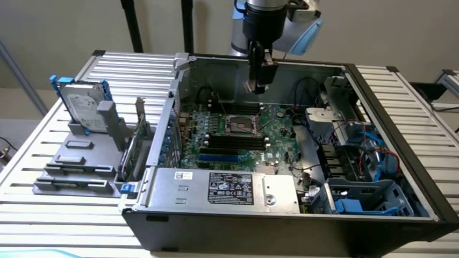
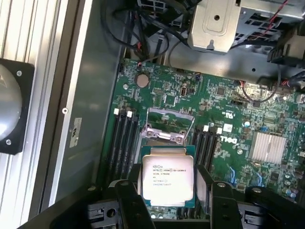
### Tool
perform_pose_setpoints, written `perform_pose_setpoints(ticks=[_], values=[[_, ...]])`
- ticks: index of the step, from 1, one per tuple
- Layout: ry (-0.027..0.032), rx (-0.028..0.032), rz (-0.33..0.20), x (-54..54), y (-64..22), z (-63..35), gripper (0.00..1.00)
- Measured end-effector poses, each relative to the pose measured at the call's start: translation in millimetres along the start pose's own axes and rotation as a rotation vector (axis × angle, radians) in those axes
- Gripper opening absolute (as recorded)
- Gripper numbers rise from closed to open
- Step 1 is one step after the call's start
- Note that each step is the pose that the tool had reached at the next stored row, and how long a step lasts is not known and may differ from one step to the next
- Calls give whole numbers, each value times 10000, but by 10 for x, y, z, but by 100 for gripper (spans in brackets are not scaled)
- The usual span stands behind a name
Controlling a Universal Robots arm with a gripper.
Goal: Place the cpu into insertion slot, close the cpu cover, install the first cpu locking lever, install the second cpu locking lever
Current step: 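Place the cpu into insertion slot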
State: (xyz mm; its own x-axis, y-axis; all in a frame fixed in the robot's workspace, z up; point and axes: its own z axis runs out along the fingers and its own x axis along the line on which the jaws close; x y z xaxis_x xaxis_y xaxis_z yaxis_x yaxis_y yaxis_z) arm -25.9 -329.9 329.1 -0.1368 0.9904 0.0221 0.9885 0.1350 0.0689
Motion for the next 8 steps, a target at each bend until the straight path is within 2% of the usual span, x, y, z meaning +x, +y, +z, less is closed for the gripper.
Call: perform_pose_setpoints(ticks=[8], values=[[-86,-26,1246,2,-9,33,54]])
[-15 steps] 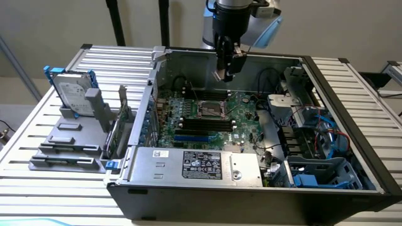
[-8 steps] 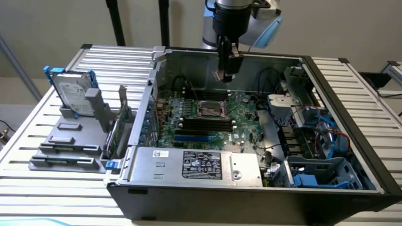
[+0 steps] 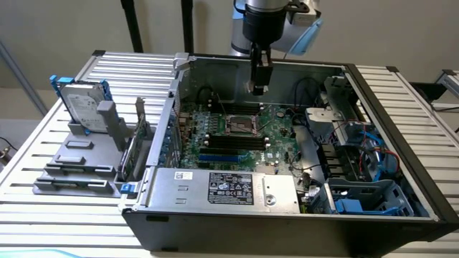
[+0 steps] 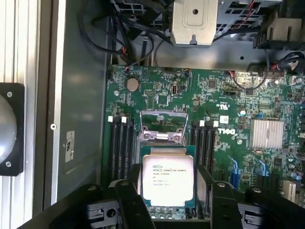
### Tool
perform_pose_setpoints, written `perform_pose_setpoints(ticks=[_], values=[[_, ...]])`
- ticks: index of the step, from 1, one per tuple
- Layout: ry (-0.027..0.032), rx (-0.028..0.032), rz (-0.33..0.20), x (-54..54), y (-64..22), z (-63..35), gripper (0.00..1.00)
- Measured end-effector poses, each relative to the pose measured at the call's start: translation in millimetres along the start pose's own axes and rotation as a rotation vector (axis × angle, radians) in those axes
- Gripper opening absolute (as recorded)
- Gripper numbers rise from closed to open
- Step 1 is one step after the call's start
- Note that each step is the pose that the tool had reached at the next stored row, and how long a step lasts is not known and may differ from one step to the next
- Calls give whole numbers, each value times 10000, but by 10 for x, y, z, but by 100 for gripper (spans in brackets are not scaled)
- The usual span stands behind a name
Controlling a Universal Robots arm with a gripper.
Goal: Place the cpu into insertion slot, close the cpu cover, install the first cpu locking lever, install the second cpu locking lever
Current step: 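Place the cpu into insertion slot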
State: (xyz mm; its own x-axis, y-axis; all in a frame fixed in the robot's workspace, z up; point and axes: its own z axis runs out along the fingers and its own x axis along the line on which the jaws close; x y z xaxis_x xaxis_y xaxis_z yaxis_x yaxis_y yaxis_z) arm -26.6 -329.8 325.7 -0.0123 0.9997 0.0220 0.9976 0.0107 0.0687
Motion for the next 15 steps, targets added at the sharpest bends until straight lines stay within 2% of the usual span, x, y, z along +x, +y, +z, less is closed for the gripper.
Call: perform_pose_setpoints(ticks=[8,15], values=[[-3,-1,38,0,-234,118,54],[29,-2,78,-3,-249,245,54]])
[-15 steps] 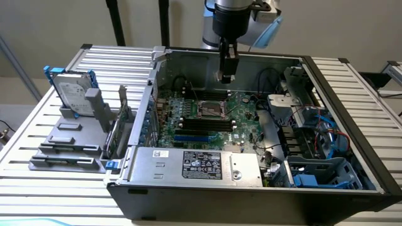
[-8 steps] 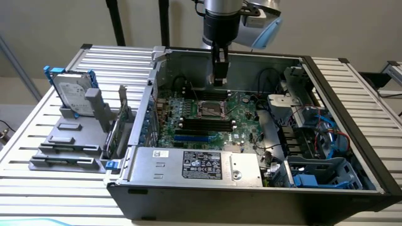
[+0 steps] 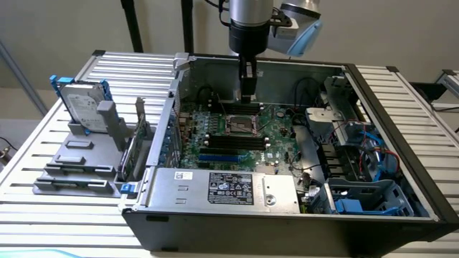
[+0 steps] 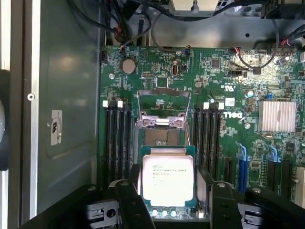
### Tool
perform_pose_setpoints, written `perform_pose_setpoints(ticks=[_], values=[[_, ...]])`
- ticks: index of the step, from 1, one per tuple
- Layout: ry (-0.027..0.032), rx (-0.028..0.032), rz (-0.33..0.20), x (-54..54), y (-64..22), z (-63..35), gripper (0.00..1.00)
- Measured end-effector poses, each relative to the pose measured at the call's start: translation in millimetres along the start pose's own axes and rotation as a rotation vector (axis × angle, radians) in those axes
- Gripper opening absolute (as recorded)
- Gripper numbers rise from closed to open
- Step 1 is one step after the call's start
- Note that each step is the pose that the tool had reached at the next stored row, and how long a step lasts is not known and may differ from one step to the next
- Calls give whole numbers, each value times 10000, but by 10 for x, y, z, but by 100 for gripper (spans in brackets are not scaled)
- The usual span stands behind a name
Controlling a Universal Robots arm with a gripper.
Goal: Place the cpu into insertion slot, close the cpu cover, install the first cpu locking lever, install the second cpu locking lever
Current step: 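Place the cpu into insertion slot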
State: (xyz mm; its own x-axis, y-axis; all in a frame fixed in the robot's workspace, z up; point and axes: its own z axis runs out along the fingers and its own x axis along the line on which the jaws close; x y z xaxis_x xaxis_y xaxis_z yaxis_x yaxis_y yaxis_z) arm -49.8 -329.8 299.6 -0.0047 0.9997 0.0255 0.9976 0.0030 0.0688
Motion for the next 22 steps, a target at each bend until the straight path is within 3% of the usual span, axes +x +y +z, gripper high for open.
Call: perform_pose_setpoints(ticks=[11,22], values=[[97,-2,42,-5,-11,199,54],[372,-2,68,-51,51,385,54]])
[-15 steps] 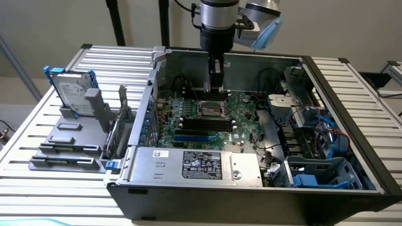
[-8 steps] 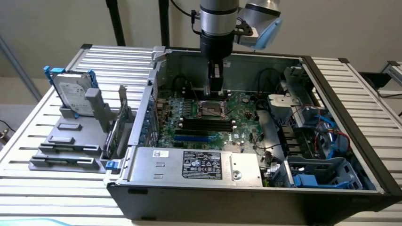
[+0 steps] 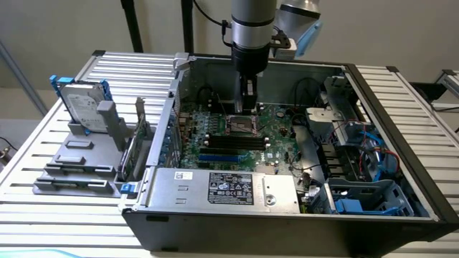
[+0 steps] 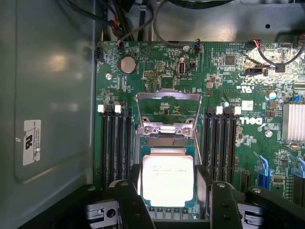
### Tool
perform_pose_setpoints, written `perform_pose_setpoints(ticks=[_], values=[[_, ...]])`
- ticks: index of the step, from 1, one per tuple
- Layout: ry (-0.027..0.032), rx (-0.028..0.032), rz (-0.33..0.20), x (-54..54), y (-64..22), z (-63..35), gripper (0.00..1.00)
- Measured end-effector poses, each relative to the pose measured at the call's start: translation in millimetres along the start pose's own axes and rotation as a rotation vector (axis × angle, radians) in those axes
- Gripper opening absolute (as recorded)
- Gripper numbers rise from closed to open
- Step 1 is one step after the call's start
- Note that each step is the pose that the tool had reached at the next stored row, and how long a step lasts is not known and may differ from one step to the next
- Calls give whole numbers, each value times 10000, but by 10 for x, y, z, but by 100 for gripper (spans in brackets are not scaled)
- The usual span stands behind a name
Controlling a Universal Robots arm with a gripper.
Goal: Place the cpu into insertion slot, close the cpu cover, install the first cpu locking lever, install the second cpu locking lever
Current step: 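Place the cpu into insertion slot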
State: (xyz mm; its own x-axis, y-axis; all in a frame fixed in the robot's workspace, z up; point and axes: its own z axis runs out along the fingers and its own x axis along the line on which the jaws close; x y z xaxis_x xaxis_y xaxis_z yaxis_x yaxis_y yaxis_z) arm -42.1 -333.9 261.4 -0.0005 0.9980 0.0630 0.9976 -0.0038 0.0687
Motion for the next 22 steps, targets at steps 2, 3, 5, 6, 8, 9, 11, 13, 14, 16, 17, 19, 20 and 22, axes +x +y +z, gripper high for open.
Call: perform_pose_setpoints(ticks=[2,3,5,6,8,9,11,13,14,16,17,19,20,22], values=[[52,1,3,-17,5,28,54],[90,0,6,-25,8,43,54],[174,-1,12,-37,10,69,54],[211,-1,15,-42,9,80,54],[289,-1,20,-52,7,106,54],[318,0,22,-56,6,117,54],[351,0,25,-63,4,145,54],[362,-1,29,-69,2,178,54],[365,-1,29,-72,1,195,54],[368,-1,32,-76,-2,231,54],[371,-1,33,-77,-3,248,54],[383,-1,33,-79,-5,279,54],[388,-1,34,-80,-6,293,54],[395,-1,36,-81,-8,322,54]])
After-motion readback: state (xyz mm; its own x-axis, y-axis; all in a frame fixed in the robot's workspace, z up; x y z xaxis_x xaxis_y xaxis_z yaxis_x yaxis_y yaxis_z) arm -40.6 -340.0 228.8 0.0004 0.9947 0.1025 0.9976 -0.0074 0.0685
